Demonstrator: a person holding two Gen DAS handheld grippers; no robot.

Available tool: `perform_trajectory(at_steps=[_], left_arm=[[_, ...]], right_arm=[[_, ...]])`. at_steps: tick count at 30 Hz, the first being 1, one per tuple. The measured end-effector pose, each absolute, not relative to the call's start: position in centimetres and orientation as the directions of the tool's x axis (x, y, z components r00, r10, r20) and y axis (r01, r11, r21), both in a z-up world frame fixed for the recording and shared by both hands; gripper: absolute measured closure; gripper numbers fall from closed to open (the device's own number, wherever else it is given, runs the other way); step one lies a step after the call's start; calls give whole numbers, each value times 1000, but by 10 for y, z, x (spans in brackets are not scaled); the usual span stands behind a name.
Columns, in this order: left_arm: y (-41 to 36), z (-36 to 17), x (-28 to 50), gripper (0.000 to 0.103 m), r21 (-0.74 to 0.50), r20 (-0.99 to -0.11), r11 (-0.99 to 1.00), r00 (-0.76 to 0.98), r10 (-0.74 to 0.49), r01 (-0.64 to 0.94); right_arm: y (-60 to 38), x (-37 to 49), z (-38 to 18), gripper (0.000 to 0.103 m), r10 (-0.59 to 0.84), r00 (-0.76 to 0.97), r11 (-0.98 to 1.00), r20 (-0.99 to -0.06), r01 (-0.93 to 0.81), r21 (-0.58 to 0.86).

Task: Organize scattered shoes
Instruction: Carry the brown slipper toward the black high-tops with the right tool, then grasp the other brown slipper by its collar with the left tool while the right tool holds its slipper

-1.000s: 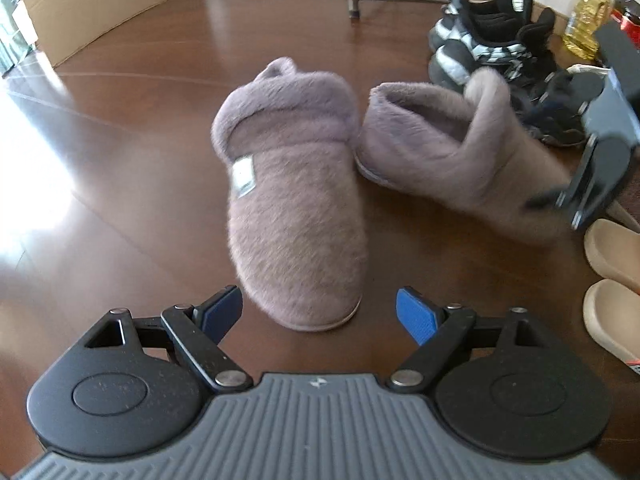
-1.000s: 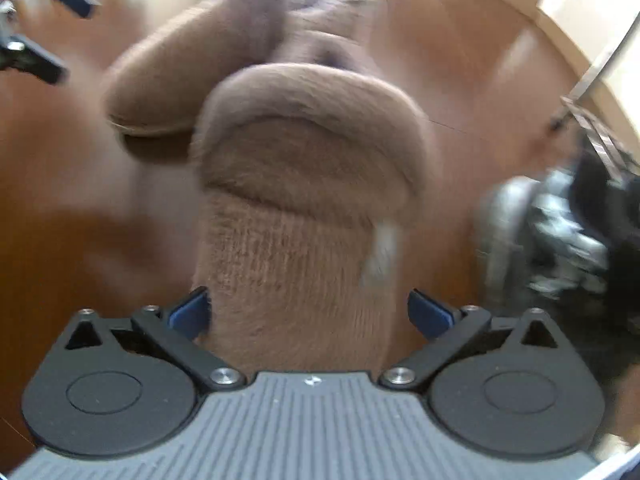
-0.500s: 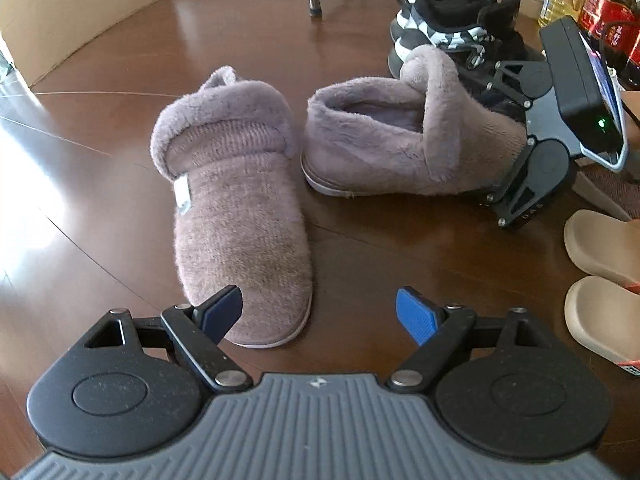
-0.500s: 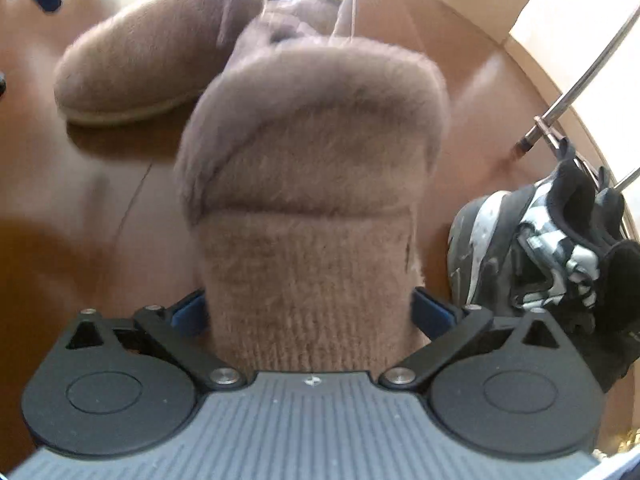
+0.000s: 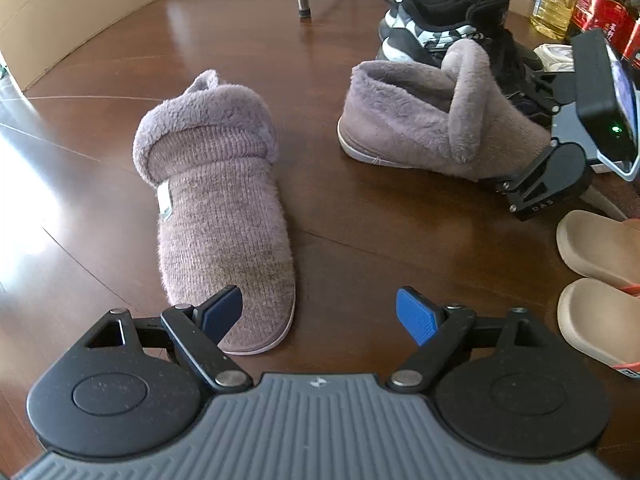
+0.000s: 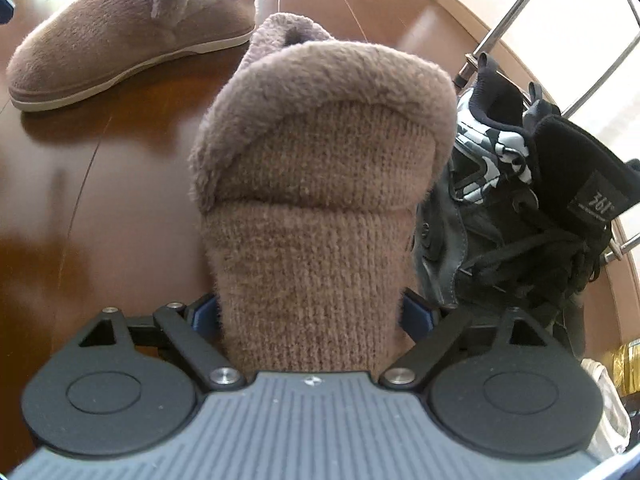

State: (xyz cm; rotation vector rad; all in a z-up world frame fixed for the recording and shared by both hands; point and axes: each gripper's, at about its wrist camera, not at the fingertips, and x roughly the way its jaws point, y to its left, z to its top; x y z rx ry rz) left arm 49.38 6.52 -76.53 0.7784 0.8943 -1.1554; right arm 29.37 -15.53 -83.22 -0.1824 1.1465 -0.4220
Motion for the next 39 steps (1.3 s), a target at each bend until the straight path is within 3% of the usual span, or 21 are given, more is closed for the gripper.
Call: perform_trajectory(at_steps=[4,6,9,14,17,19,20,21,24,27,31,34,39], left_arm=[[69,-763,507,17,49,-893,279,167,-417,959],[70,-760,517,17,44,-887,303,177,-427,952],[63,-756,544,10,4,-876,347,171,-451,938],[39,-780,588,8,-98,-899,412,97,-427,906],[20,-811,584,9,1,-920,398,157,-360,917],[11,-828,575,1,116,-910,372,249,-331,921],[9,-832,573,3,131,-907,374,263,-328,918],[6,-836,571,14,131,-906,385,268,-327,913],[-2,-832,551,29,140,-908,395,277,-315,908],[-4,-824,525,29,68,-929,378,197,-314,923],[4,-801,498,26,-171,-950,340,-63,-306,925],[23,-766,510,26,-325,-914,335,-202,-353,884],[31,-724,563,19,-203,-884,422,19,-466,884]], right_arm=[[-152,283,-815,7,-404,374,910,-834,259,-325],[-154,265,-780,1,-407,453,883,-793,416,-216],[-156,239,-733,1,-443,549,790,-709,613,-18],[-164,202,-697,1,-508,573,600,-643,771,213],[-165,186,-706,1,-493,570,487,-657,807,335],[-170,181,-714,1,-459,584,434,-669,805,405],[-170,181,-716,1,-451,585,431,-674,804,409],[-171,182,-715,1,-452,583,436,-675,805,403],[-163,183,-712,1,-459,609,462,-647,786,411],[-155,181,-714,1,-430,634,464,-643,766,444],[-151,192,-718,1,-395,620,516,-678,760,395],[-136,210,-716,1,-357,619,631,-700,712,308],[-98,280,-749,1,-111,585,846,-803,480,232]])
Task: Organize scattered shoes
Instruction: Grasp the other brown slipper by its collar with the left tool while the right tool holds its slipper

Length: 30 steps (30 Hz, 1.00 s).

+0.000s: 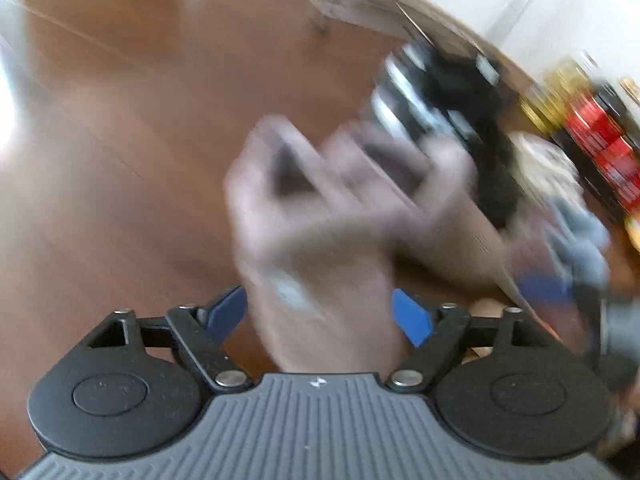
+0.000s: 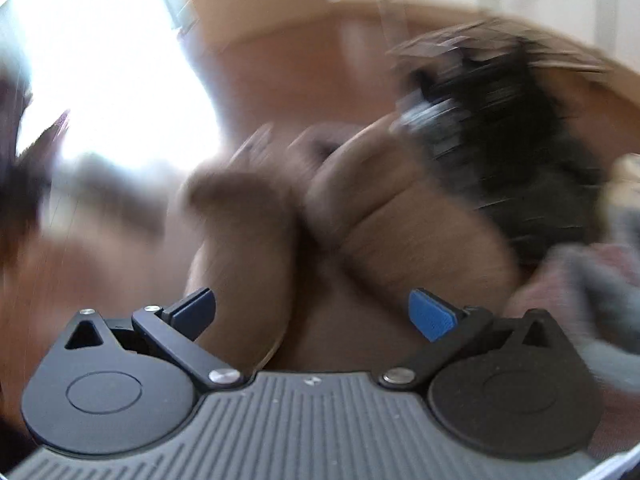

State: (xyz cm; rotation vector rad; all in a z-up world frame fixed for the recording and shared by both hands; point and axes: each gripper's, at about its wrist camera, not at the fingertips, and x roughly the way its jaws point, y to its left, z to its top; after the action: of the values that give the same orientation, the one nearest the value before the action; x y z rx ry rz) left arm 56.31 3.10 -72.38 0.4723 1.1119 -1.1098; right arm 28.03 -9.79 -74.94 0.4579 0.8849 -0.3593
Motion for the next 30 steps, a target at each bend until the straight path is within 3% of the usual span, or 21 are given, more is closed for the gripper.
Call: perform_trajectory(at_steps=[4,8,12,17,19,20,22,25,28,30], left_arm=[[-4,-761,605,19,-184,-907,518,59,-417,835],[-35,-796,605,24,-141,-925,518,74,-372,844],[-43,-826,591,58,-172,-949,470,-18,-314,866],[-19,-832,579,59,-206,-958,468,-80,-274,859],[-11,-833,582,57,-240,-949,492,-95,-302,837],[-8,-834,584,56,-249,-946,504,-96,-311,827],[-9,-834,581,56,-231,-946,505,-69,-318,832],[-13,-835,580,56,-208,-949,508,-46,-313,836],[-12,-829,578,56,-201,-950,507,-41,-308,838],[-11,-825,575,56,-197,-952,502,-41,-305,842]], right_arm=[[-62,339,-778,1,-100,544,951,-833,299,81],[-40,382,-803,0,-167,494,948,-853,318,-2],[-18,364,-816,16,-232,502,971,-833,174,-166],[-53,318,-811,29,-104,400,965,-911,264,6],[-52,305,-810,22,-139,372,965,-918,259,-41],[-48,302,-808,10,-172,386,964,-906,254,-75],[-40,301,-801,1,-198,447,966,-872,239,-97],[-27,325,-803,1,-198,504,964,-841,254,-75],[-8,348,-821,1,-293,498,952,-816,232,-200],[-5,347,-826,9,-279,511,959,-813,191,-209]])
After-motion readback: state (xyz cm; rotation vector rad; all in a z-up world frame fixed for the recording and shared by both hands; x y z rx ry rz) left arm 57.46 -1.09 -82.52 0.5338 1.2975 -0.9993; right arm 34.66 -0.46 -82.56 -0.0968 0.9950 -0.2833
